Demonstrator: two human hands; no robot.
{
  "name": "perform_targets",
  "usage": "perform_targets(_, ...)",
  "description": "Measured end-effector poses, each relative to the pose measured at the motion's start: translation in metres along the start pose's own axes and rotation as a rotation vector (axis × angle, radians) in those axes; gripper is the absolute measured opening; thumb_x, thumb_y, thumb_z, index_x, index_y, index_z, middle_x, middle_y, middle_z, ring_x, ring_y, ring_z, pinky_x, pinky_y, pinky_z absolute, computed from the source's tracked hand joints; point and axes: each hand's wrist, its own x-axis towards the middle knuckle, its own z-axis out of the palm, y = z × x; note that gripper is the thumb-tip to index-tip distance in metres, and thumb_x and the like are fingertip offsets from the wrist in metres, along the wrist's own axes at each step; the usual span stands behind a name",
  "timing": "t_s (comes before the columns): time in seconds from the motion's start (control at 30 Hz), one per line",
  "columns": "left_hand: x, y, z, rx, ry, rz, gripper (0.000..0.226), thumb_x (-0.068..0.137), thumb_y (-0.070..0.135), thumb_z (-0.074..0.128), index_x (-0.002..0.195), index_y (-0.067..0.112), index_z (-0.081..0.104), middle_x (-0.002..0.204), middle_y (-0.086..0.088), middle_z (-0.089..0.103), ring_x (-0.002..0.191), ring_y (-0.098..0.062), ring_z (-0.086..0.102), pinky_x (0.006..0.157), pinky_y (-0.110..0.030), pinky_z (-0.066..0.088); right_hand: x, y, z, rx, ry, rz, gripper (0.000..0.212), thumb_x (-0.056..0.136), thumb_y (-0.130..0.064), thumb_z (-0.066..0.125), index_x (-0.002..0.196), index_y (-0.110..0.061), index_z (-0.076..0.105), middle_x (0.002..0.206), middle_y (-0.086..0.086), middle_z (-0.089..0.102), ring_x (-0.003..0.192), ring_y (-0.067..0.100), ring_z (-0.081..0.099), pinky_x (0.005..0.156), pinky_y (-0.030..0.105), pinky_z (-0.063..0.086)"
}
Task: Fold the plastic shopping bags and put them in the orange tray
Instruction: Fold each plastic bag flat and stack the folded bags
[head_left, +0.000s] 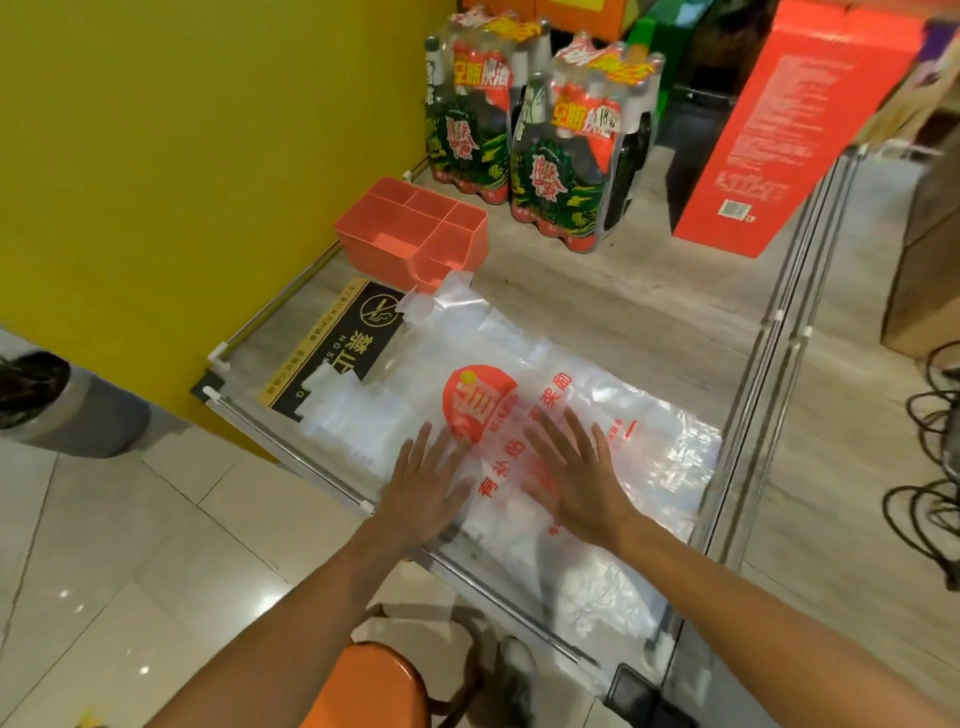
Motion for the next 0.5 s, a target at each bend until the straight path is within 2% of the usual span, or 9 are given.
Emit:
perform_targets(0.07, -0.011, 0.010, 0.012, 0.063, 0.011, 0.037, 0.078, 0.100, 0.066, -0.004, 0.160, 0.025, 0.021, 0.167, -0.010, 0.013, 0.153, -0.035, 0.000, 0.125, -0.054, 0.007, -0.009, 0.012, 0.000, -0.005, -0.021, -0.002, 0.072, 0.101, -0.067, 0.024, 0.159, -0.024, 0.028, 0.168, 0.001, 0.017, 0.155, 0.034, 0.006, 0.115, 0.070, 0.022)
perform_targets(0.1, -0.017, 0.015, 0.017, 0.068, 0.004, 0.051, 0.071, 0.102, 0.064, 0.002, 0.160, 0.027, 0.018, 0.168, -0.009, 0.008, 0.154, -0.034, -0.004, 0.125, -0.052, 0.001, -0.013, 0.018, -0.001, -0.001, -0.021, 0.002, 0.072, 0.101, -0.068, 0.025, 0.159, -0.025, 0.027, 0.168, 0.001, 0.018, 0.155, 0.034, 0.005, 0.116, 0.070, 0.020)
perform_targets(0.2, -0.030, 0.024, 0.026, 0.049, -0.043, 0.066, 0.064, 0.105, 0.061, 0.012, 0.160, 0.033, -0.005, 0.166, -0.002, -0.022, 0.150, -0.028, -0.028, 0.122, -0.047, -0.015, -0.025, 0.032, -0.003, 0.037, -0.047, 0.034, 0.076, 0.099, -0.072, 0.025, 0.161, -0.029, 0.018, 0.168, -0.001, 0.015, 0.156, 0.032, -0.003, 0.120, 0.066, 0.006)
perform_targets(0.3, -0.032, 0.028, 0.029, 0.050, -0.102, 0.068, 0.065, 0.106, 0.060, 0.016, 0.156, 0.037, -0.019, 0.161, 0.002, -0.036, 0.145, -0.025, -0.039, 0.121, -0.047, -0.020, -0.032, 0.040, 0.000, 0.040, -0.113, 0.050, 0.079, 0.097, -0.077, 0.020, 0.161, -0.035, 0.005, 0.169, -0.004, 0.001, 0.154, 0.027, -0.015, 0.122, 0.062, -0.003)
perform_targets(0.4, -0.028, 0.027, 0.030, 0.067, -0.157, 0.062, 0.065, 0.105, 0.060, 0.014, 0.156, 0.037, -0.020, 0.160, 0.001, -0.037, 0.145, -0.026, -0.039, 0.122, -0.051, -0.016, -0.034, 0.040, 0.002, 0.026, -0.166, 0.070, 0.080, 0.094, -0.080, 0.011, 0.160, -0.037, -0.003, 0.169, -0.004, -0.008, 0.153, 0.025, -0.022, 0.122, 0.061, -0.005)
perform_targets(0.5, -0.029, 0.027, 0.016, 0.086, -0.181, 0.049, 0.065, 0.102, 0.059, 0.008, 0.160, 0.034, -0.007, 0.166, 0.000, -0.022, 0.151, -0.028, -0.027, 0.123, -0.048, -0.014, -0.033, 0.035, -0.003, 0.011, -0.195, 0.083, 0.082, 0.091, -0.083, 0.002, 0.159, -0.038, -0.006, 0.168, -0.004, -0.013, 0.152, 0.026, -0.024, 0.122, 0.059, -0.007)
